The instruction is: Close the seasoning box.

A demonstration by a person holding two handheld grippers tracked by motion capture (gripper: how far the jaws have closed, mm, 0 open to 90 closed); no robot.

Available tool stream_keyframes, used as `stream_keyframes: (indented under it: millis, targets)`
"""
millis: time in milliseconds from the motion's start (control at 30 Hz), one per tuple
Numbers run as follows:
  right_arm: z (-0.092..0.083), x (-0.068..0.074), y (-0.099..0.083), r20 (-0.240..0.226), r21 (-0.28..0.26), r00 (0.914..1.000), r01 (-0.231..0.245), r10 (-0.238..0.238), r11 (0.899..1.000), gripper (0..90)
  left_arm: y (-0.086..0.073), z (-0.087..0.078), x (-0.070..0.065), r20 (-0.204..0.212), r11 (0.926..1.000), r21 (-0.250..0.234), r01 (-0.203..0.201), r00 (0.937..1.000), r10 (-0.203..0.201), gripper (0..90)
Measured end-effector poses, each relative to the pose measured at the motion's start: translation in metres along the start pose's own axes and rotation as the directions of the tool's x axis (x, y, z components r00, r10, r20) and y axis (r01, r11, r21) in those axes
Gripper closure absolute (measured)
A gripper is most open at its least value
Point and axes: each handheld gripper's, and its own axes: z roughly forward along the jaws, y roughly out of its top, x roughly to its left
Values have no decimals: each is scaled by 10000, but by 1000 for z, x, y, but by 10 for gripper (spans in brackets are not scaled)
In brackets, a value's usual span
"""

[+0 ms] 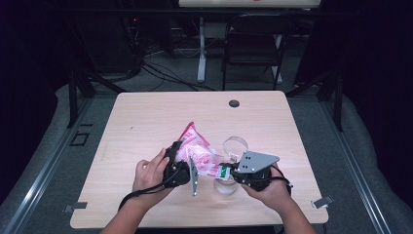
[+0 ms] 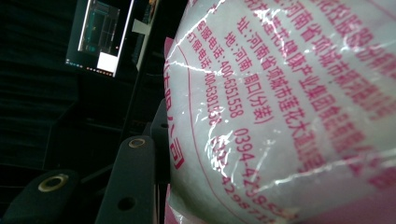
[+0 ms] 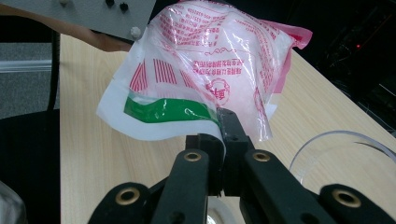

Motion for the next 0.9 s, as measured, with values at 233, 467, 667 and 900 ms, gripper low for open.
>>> stream_keyframes:
  millis: [233, 467, 667, 900]
  targets:
    - [-1, -1, -1, 1, 38, 10000, -33, 33, 10000, 900, 2, 0, 0, -90, 9999, -2, -102, 9999, 102, 599]
    - [-1, -1, -2, 32, 95, 10000, -23, 22, 10000, 900, 3, 0, 0, -162, 9998, -86, -167, 9997, 166, 600]
    - [-3, 0, -3, 44, 86, 10000, -69, 69, 9999, 900, 5, 0, 0, -209, 9996, -178, -231, 9995, 228, 601]
    - [-4, 1, -5, 113, 136, 9999, -77, 75, 9999, 900, 6, -1, 0, -337, 9989, -253, -396, 9987, 387, 602]
